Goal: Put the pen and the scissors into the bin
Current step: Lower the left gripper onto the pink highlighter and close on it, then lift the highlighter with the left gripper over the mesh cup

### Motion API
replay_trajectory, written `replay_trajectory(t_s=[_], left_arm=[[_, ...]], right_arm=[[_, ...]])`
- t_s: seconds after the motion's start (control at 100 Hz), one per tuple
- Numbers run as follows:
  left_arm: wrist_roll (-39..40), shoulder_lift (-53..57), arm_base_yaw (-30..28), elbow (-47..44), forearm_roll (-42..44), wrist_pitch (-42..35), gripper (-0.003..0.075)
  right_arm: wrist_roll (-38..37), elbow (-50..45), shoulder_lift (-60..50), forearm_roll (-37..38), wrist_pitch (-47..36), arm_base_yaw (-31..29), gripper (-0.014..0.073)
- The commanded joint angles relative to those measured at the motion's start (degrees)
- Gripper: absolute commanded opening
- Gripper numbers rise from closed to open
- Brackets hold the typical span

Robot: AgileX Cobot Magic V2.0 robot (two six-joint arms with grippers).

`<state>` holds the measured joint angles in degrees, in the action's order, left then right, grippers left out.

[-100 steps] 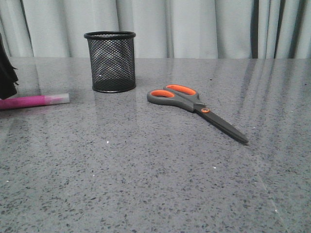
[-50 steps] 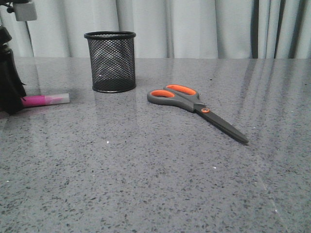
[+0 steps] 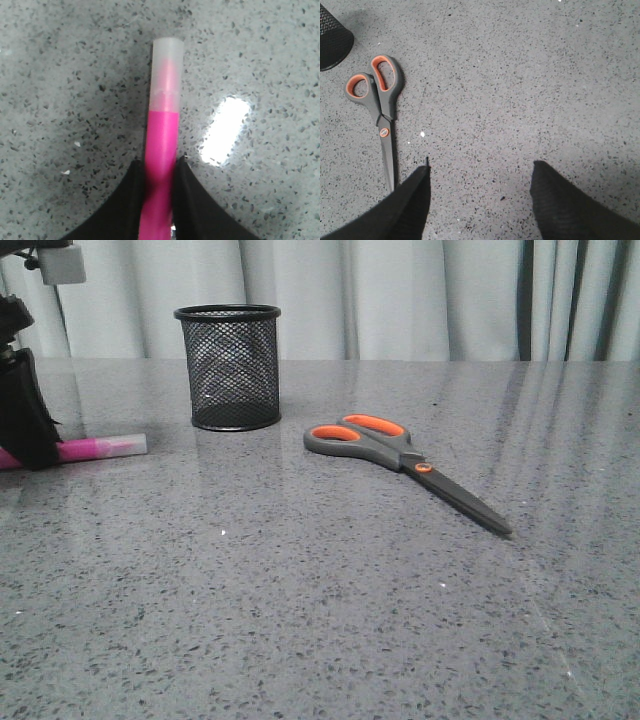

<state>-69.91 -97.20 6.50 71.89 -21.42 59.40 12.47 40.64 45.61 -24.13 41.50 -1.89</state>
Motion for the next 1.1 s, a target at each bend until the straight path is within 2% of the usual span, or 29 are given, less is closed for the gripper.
replay_trajectory(t_s=[0.0, 0.15, 0.35, 0.64, 0.81, 0.95, 1.09], left_arm=[[3.2, 1.3, 0.4, 2.9, -0.6, 1.0, -0.0022], [4.1, 2.5, 0.4, 7.4, -6.1, 4.3, -0.0022], [3.6, 3.9, 0.3, 13.2, -18.6, 3.6, -0.0022], [-7.4, 3.8, 0.3, 14.9, -47.6, -4.8, -0.0022], [-15.3, 2.2, 0.3, 14.9, -62.6, -5.7, -0.0022], [-18.0, -0.5, 0.7, 14.9, -68.2, -5.6, -0.0022], [-21.0, -2.9, 2.5, 14.9, -68.5, -7.2, -0.0022]], right_arm=[[0.3, 2.1, 0.1, -0.5, -2.7, -0.3, 0.0398], [0.3, 2.1, 0.1, -0.5, -2.7, -0.3, 0.0398], [0.3, 2.1, 0.1, -0.5, -2.6, -0.3, 0.0398], [0.3, 2.1, 0.1, -0.5, -2.0, -0.3, 0.0398], [0.3, 2.1, 0.1, -0.5, -2.0, -0.3, 0.0398], [0.3, 2.1, 0.1, -0.5, -2.0, -0.3, 0.0398], [0.3, 2.1, 0.1, -0.5, -1.9, -0.3, 0.0398]])
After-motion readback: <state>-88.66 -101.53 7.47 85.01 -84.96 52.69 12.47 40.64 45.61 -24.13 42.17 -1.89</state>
